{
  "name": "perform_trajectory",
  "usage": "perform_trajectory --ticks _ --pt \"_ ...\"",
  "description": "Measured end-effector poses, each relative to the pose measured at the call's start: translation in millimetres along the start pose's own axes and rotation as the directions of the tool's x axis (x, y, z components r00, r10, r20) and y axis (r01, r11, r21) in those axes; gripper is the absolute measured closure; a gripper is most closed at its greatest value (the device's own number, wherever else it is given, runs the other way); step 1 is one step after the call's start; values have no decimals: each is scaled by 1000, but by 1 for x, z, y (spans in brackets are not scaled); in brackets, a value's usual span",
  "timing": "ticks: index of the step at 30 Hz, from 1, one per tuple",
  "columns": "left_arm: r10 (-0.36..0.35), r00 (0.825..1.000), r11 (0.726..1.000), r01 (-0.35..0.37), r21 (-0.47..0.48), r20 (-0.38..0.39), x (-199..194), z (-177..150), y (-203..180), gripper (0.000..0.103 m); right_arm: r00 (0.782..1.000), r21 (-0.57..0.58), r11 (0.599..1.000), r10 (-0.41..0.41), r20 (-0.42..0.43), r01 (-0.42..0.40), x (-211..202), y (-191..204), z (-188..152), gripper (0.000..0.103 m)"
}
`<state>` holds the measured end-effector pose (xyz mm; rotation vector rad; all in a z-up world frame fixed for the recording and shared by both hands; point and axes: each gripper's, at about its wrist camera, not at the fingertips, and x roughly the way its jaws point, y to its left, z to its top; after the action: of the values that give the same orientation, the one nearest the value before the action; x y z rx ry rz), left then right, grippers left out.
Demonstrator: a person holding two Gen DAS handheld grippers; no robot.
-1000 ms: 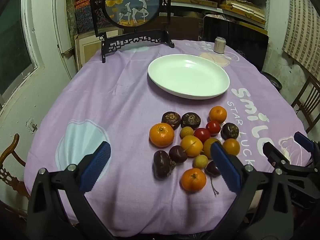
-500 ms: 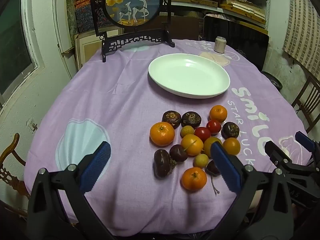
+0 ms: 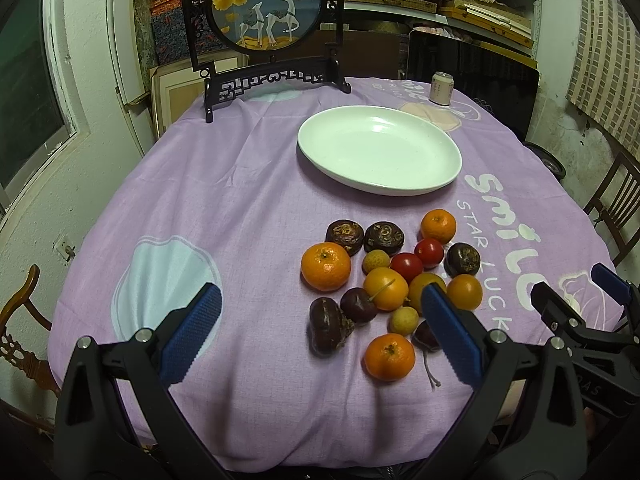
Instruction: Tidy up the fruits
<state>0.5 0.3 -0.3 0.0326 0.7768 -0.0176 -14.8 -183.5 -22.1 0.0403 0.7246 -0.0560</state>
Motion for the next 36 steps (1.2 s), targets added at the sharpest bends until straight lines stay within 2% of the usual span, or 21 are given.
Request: perform_trajectory --ticks 36 --pt "0 1000 1000 0 0 -5 0 0 0 2 1000 1 1000 3 -4 -3 1 1 -1 1"
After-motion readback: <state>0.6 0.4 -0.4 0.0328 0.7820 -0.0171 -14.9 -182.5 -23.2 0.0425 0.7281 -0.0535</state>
